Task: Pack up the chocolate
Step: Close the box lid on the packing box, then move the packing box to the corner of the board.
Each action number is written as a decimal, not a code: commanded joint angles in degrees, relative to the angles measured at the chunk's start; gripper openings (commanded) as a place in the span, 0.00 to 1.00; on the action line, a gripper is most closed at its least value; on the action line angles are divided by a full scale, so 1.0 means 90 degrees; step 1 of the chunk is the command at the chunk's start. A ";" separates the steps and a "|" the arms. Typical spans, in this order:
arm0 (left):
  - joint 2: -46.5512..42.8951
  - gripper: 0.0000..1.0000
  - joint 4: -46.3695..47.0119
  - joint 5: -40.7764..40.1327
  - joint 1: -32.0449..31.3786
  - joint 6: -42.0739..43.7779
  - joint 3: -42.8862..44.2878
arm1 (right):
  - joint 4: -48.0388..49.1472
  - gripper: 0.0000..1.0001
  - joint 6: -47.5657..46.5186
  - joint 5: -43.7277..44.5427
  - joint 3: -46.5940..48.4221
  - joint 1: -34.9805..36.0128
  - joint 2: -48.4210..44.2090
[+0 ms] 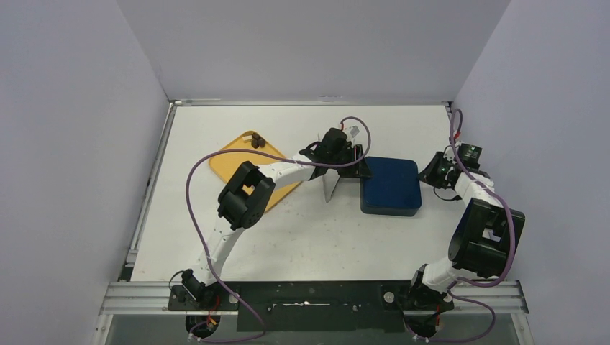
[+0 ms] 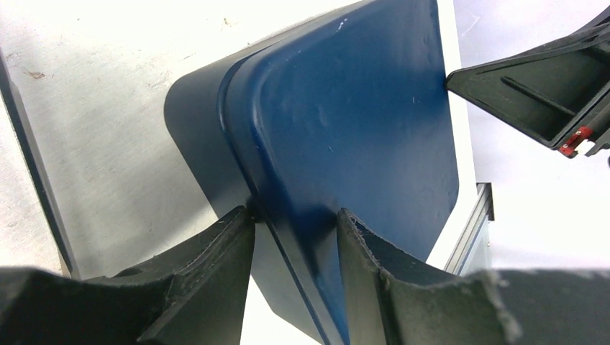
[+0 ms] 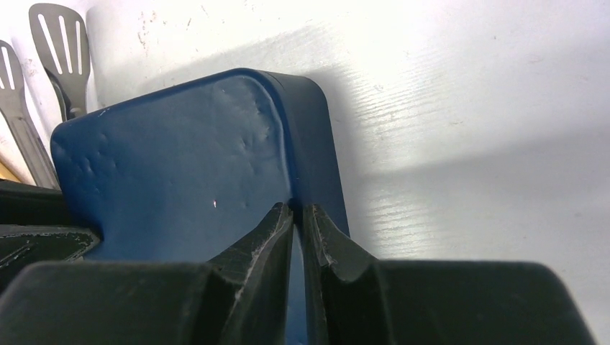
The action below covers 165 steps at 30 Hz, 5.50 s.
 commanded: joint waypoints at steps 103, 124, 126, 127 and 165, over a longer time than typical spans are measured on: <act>-0.0054 0.29 0.0217 -0.0195 0.0139 0.0692 0.0764 | -0.0153 0.00 0.0826 0.3234 0.1436 0.1910 0.0003; -0.0041 0.32 -0.0760 -0.0419 0.0199 0.1128 0.0918 | -0.0221 0.00 0.0790 0.3243 0.1781 0.1713 -0.0092; -0.0068 0.33 -0.0759 -0.0427 0.0192 0.1110 0.0945 | -0.0108 0.00 0.0761 0.3255 0.1788 0.1713 0.0020; -0.0071 0.34 -0.0786 -0.0442 0.0196 0.1118 0.0977 | -0.0087 0.00 0.0756 0.3271 0.1769 0.1695 0.0136; -0.0215 0.38 0.1516 -0.0045 -0.1317 -0.1385 -0.0768 | -0.1977 0.26 0.1145 0.3185 0.2045 0.1595 -0.2426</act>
